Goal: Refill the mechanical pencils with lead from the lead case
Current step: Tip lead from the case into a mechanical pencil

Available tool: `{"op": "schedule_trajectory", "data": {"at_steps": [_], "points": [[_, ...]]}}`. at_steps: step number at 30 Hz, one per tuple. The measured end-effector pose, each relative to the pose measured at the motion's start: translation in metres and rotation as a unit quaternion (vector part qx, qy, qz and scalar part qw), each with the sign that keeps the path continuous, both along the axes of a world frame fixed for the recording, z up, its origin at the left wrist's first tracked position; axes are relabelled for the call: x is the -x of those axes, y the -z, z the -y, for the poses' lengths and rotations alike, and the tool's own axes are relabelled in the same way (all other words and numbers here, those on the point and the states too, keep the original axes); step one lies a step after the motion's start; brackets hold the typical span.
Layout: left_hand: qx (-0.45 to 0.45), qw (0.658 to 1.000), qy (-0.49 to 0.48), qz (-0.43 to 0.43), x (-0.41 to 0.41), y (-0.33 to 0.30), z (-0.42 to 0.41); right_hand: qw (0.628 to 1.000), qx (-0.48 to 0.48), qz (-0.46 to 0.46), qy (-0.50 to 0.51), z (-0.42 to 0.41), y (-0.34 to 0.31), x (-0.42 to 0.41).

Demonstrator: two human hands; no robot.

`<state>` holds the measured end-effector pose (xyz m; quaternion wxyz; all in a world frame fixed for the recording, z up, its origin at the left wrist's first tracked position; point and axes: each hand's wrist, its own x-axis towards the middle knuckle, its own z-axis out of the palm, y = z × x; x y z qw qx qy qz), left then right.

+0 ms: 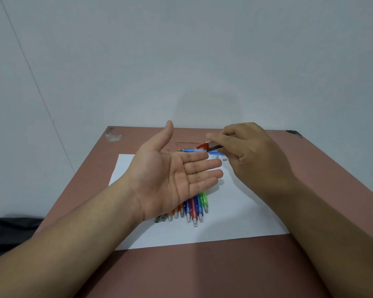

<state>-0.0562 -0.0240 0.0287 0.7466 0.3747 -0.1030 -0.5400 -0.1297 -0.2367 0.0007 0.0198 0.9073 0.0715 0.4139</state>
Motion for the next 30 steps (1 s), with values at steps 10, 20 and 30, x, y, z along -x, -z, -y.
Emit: {"op": "schedule_trajectory", "data": {"at_steps": [10,20,30], "points": [[0.002,1.0,0.008,-0.003,-0.0003,0.0014,-0.0004,1.0,0.008,0.007,-0.014,-0.0011,0.0006,0.0006],[0.002,1.0,0.004,-0.003,-0.0003,0.0011,-0.0004,1.0,0.011,0.007,-0.012,-0.002,-0.0005,0.0008],[0.003,1.0,0.004,-0.002,-0.0004,0.0012,-0.0004,0.999,-0.03,-0.009,0.021,-0.0088,-0.0037,0.0011]]}}
